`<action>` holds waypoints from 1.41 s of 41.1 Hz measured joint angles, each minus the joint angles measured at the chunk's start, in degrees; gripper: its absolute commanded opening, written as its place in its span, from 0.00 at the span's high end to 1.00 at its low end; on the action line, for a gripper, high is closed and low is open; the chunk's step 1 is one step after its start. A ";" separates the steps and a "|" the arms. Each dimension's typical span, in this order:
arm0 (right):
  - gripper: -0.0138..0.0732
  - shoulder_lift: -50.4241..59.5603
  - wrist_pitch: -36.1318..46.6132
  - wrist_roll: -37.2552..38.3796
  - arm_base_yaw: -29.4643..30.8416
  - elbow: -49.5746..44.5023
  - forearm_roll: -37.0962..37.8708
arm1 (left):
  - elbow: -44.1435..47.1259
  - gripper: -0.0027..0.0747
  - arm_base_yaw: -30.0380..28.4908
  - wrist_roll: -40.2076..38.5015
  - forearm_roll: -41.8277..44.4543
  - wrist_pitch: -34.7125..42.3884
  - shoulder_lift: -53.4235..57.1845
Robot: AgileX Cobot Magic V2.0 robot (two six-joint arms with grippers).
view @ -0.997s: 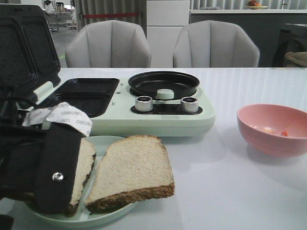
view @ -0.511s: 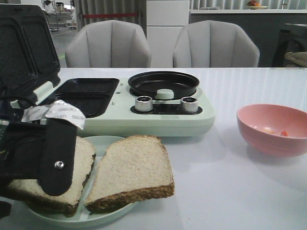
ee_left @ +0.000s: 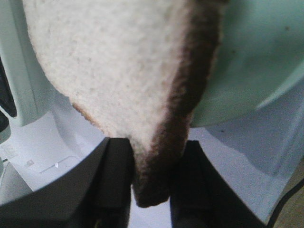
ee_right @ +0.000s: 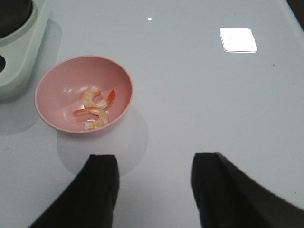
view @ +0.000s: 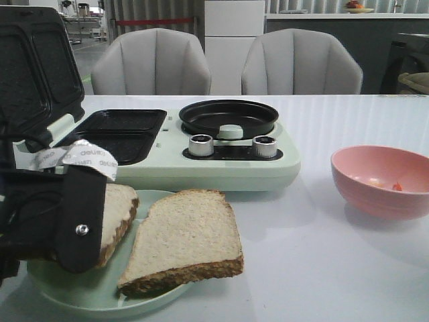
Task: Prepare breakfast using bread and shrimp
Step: 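Grasp the bread slice nearest the left gripper and lift it off the plate, then lower the held bread onto the farther sandwich-maker plate and release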
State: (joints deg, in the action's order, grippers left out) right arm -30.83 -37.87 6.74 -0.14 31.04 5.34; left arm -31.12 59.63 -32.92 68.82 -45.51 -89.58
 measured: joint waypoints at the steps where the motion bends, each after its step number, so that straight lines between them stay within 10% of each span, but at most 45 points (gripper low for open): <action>1: 0.30 0.00 0.00 0.00 0.00 0.00 0.00 | 0.00 0.76 0.00 0.00 0.00 0.00 0.00; 35: 0.30 0.00 0.00 0.00 0.00 0.00 0.00 | 0.00 0.84 11.64 2.17 3.00 -11.69 16.14; 58: 0.30 0.00 0.00 0.00 0.00 0.00 0.00 | -5.64 0.84 3.79 2.90 16.05 -7.85 27.41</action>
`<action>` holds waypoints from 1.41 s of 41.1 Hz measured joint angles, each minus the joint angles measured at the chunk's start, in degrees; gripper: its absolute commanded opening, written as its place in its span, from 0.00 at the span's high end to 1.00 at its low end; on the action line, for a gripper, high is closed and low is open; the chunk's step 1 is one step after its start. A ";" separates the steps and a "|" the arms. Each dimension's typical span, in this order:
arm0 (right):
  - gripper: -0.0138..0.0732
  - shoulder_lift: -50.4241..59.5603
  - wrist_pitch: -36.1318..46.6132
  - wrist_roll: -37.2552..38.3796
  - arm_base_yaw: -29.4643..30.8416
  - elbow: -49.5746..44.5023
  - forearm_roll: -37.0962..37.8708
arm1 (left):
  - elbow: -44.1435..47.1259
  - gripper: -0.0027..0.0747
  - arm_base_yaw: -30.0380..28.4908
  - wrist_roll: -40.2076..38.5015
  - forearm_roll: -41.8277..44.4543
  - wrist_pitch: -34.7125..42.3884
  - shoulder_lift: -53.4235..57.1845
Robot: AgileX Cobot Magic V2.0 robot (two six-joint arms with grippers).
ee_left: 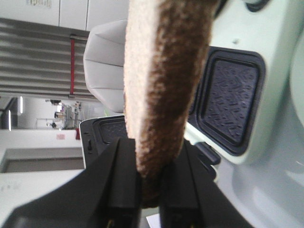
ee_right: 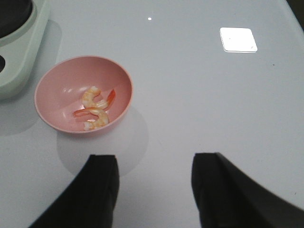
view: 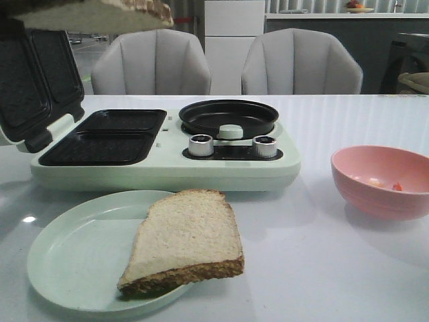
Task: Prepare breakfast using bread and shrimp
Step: 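Lower the held bread onto the farther sandwich-maker plate and release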
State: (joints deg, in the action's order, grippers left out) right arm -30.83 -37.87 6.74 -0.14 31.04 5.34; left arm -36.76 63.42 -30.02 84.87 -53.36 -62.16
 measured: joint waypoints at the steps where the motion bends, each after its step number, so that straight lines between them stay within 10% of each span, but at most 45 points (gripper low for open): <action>1: 0.30 0.00 0.00 0.00 0.00 0.00 0.00 | -0.91 0.84 -1.30 0.00 0.26 1.21 -0.50; 22: 0.30 0.00 -0.03 0.00 0.00 0.00 0.00 | -18.27 0.84 -26.08 0.00 1.45 16.88 -21.22; 58: 0.30 0.00 -0.03 0.00 0.00 0.00 0.00 | -44.79 0.84 -35.94 3.55 2.05 18.90 -56.62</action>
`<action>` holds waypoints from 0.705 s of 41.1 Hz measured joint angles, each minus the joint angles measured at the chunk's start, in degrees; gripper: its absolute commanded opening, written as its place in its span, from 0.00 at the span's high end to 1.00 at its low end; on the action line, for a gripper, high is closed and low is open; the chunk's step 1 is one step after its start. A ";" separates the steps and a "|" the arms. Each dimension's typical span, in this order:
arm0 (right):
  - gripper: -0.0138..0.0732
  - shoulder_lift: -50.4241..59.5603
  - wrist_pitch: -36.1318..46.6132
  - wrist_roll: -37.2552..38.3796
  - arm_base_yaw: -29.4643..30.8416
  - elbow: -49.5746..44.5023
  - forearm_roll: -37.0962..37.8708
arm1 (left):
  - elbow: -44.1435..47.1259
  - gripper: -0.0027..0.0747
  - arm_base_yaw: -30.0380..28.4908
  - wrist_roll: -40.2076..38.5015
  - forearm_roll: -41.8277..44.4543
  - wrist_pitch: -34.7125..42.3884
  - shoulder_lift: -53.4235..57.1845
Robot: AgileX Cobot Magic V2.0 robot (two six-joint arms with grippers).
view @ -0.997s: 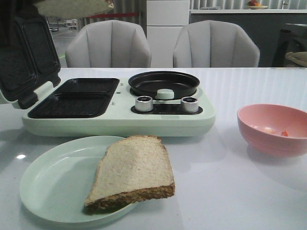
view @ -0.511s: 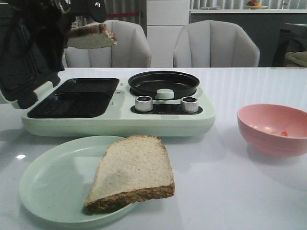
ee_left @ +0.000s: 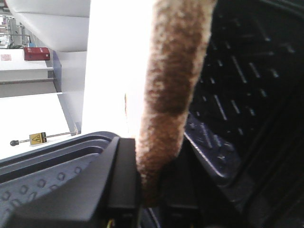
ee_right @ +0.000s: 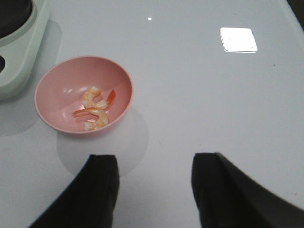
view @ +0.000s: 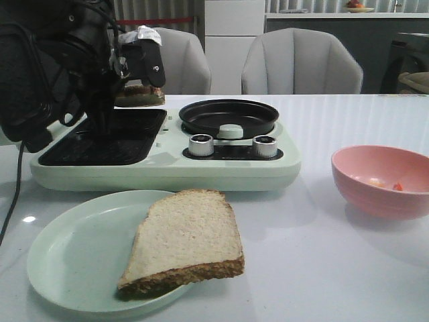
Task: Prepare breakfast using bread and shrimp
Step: 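Lower the held bread onto the farther sandwich-maker plate and release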
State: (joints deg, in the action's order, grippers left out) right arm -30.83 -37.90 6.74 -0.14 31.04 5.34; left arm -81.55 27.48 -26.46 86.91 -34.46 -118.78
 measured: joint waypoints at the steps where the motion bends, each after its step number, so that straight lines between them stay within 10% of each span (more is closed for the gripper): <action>1: 0.30 0.00 0.00 0.00 0.00 0.00 0.00 | 0.00 0.84 0.00 0.00 0.00 0.00 -0.24; 13: 0.30 0.00 0.00 0.00 0.00 0.00 0.00 | -0.25 0.80 0.00 5.58 -7.61 0.53 -0.70; 29: 0.30 0.00 0.00 0.00 0.00 0.00 0.00 | -0.48 0.43 -0.09 10.54 -13.77 -0.29 -0.70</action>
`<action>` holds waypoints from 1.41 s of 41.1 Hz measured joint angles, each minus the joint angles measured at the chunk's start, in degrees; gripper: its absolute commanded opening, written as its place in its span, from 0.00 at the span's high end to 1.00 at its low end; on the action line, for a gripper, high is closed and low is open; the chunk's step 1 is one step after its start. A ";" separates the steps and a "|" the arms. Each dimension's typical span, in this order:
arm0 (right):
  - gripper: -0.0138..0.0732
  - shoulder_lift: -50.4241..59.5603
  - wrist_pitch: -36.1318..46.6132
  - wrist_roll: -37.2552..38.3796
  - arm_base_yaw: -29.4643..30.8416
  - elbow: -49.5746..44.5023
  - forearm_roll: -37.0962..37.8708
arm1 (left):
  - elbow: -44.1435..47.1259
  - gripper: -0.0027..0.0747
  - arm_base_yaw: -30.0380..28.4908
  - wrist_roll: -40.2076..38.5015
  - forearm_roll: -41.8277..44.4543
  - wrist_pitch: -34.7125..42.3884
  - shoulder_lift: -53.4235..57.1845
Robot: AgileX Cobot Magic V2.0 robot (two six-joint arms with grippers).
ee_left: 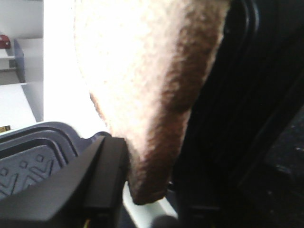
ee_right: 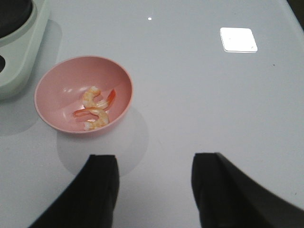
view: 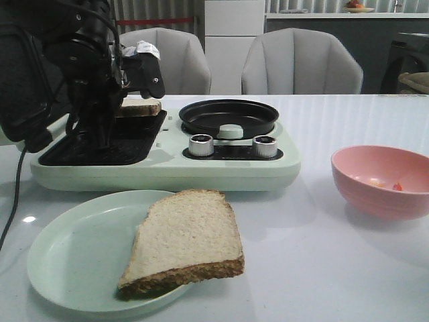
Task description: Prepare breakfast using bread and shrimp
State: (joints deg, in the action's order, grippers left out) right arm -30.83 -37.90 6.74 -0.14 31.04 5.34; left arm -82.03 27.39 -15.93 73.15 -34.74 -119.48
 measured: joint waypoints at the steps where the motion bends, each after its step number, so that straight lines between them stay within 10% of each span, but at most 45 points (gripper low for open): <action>1: 0.30 0.00 0.00 0.00 0.00 0.00 0.00 | -0.13 0.42 0.00 0.33 -0.10 -0.14 0.00; 28: 0.30 0.00 0.00 0.00 0.00 0.00 0.00 | 0.02 0.40 -0.03 14.00 -22.25 -8.42 10.98; 58: 0.30 0.00 0.00 0.00 0.00 0.00 0.00 | 12.17 0.40 -0.03 22.01 -67.69 -19.26 57.75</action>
State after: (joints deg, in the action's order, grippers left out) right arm -30.83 -37.90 6.74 -0.14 31.04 5.34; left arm -69.86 27.36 6.08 5.46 -54.00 -61.73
